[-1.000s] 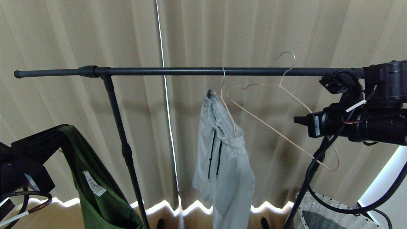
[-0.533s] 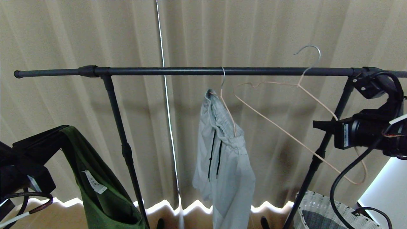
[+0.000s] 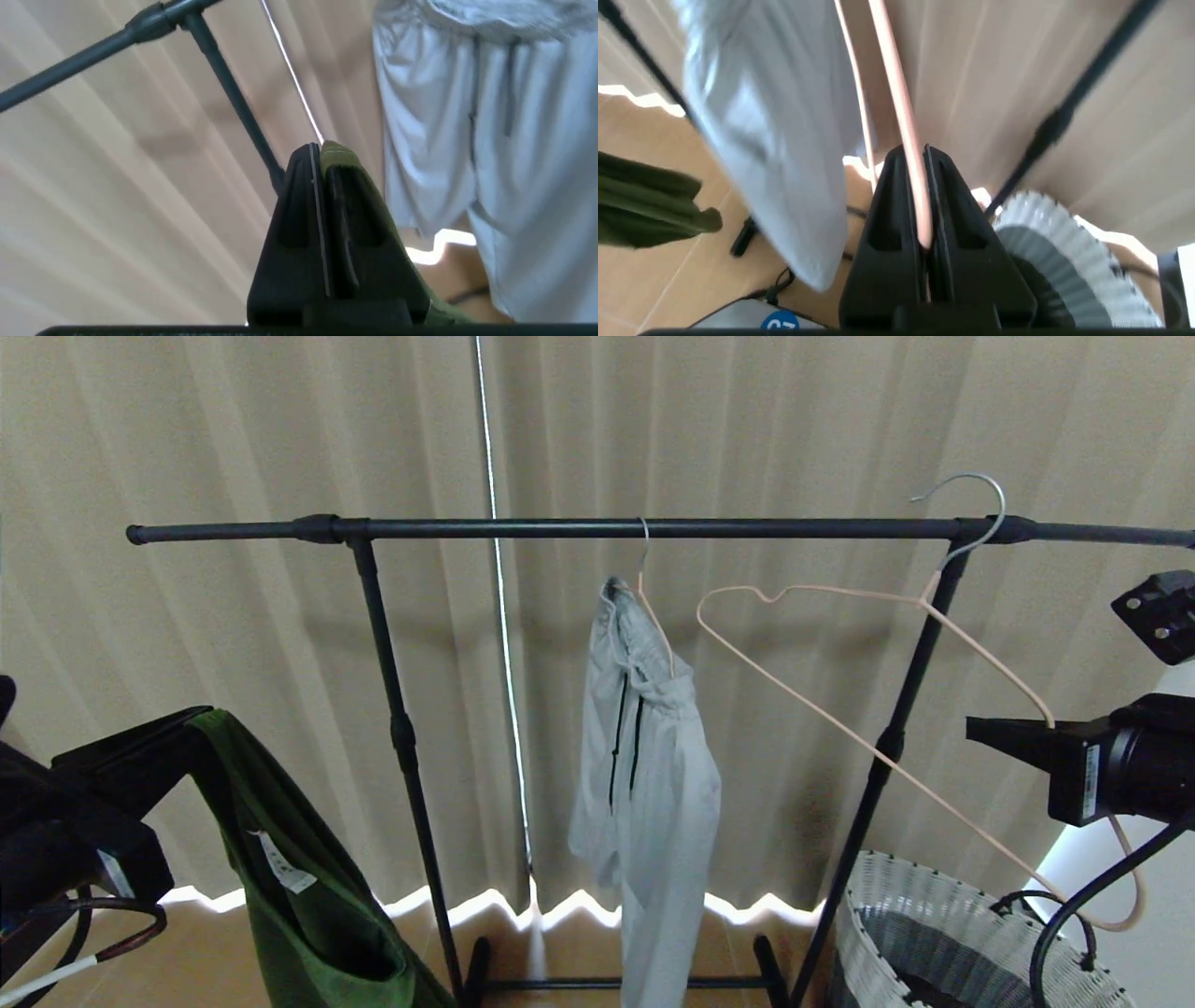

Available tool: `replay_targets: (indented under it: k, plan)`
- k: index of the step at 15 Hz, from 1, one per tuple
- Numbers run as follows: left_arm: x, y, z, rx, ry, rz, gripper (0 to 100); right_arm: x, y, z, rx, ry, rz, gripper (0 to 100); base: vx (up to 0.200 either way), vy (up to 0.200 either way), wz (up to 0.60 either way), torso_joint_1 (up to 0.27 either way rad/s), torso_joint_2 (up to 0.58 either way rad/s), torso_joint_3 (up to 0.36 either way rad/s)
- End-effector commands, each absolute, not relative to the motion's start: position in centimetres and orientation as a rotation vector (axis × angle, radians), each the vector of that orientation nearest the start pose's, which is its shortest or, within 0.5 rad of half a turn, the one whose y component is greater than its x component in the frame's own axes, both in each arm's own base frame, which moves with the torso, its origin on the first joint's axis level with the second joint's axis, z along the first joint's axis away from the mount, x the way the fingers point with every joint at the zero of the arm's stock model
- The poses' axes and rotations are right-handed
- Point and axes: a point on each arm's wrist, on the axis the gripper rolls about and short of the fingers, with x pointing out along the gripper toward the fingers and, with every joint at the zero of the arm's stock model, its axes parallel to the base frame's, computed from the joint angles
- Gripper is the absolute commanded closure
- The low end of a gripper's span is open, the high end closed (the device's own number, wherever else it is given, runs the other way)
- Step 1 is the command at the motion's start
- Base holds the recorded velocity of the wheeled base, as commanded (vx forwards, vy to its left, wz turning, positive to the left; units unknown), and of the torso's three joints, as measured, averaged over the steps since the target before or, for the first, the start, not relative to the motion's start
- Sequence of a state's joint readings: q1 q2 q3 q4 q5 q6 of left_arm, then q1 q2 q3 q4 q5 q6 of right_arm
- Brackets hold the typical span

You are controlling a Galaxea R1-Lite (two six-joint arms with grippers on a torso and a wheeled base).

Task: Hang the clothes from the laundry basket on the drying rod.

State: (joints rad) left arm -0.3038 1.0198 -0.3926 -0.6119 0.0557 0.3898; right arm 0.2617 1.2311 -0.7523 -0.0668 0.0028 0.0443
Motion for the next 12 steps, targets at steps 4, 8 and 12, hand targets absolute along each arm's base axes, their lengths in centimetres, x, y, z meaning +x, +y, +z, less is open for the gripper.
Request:
replay_targets:
  k: [4, 8, 12]
  plan:
    - [12.6, -3.8, 20.8, 0.397, -0.016, -0.25, 100, 16.4, 4.4, 22.5, -0.011, 0.399, 0.251, 100, -0.1, 0.0, 0.0, 0.001, 0.0, 0.002]
    - [12.6, -3.8, 21.0, 0.4, -0.022, -0.249, 100, 15.2, 4.1, 21.6, -0.011, 0.409, 0.245, 100, 0.0, 0.0, 0.0, 0.0, 0.0, 0.0]
    - [12.5, -3.8, 20.8, 0.396, -0.019, -0.251, 100, 14.3, 3.8, 21.2, -0.005, 0.41, 0.25, 100, 0.0, 0.0, 0.0, 0.0, 0.0, 0.0]
